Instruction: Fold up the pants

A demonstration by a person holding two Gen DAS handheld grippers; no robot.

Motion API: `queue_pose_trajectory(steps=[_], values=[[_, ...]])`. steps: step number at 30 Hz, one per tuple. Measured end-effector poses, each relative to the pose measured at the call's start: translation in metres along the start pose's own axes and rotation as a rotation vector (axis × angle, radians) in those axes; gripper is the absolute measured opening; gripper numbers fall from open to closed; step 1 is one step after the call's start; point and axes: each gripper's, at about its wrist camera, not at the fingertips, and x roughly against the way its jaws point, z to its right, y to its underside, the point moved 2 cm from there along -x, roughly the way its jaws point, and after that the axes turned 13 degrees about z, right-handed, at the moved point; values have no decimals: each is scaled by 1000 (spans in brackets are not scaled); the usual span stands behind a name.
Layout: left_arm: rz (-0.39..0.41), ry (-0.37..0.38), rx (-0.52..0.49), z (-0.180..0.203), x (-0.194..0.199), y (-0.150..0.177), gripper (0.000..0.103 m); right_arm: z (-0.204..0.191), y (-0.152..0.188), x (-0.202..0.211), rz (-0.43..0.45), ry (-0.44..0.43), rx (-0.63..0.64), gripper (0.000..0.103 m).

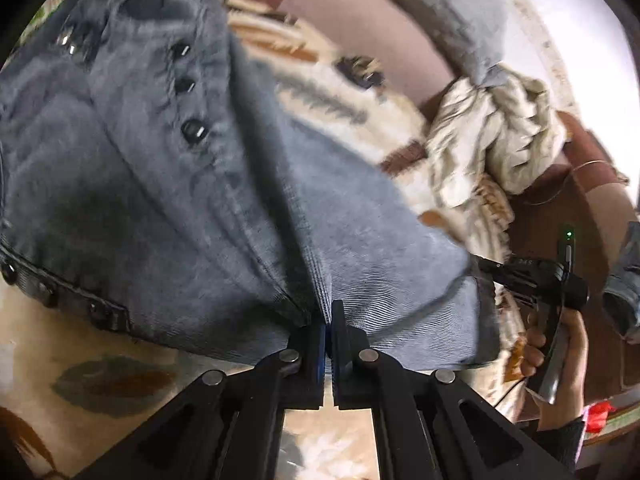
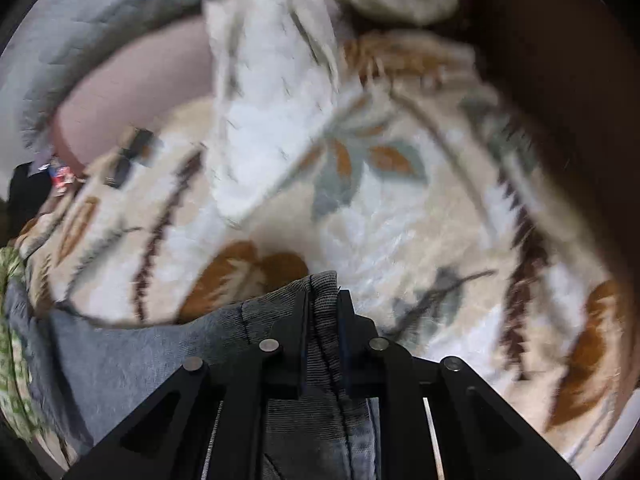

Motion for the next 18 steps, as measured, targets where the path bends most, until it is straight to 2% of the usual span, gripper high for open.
queue_pose_trajectory(steps=[2, 5, 6, 7, 9, 12, 14, 16, 18], values=[[-19, -19, 3, -3, -5, 4, 3, 1, 10, -10, -47, 22, 39, 19], [-16, -25, -11, 1, -4, 2, 3, 9, 12, 22, 14, 10, 17, 35], [-15, -27, -13, 2, -4, 2, 3, 13, 12, 33, 39, -3, -1, 50], [-14, -30, -16, 3, -4, 3, 3, 22, 16, 50, 83, -25, -31, 60], [-14, -35, -25, 4, -4, 3, 3, 39, 31, 71, 110, -56, -90, 61], [-16, -32, -18, 2, -4, 3, 3, 53, 62, 74, 76, -70, -139, 60], [-17, -32, -13, 4, -5, 3, 4, 50, 73, 71, 42, -67, -137, 51], [-16, -34, -15, 3, -5, 3, 4, 48, 82, 67, 16, -66, -135, 31], [-14, -36, -26, 3, -4, 4, 4, 42, 87, 64, 8, -19, -79, 29]])
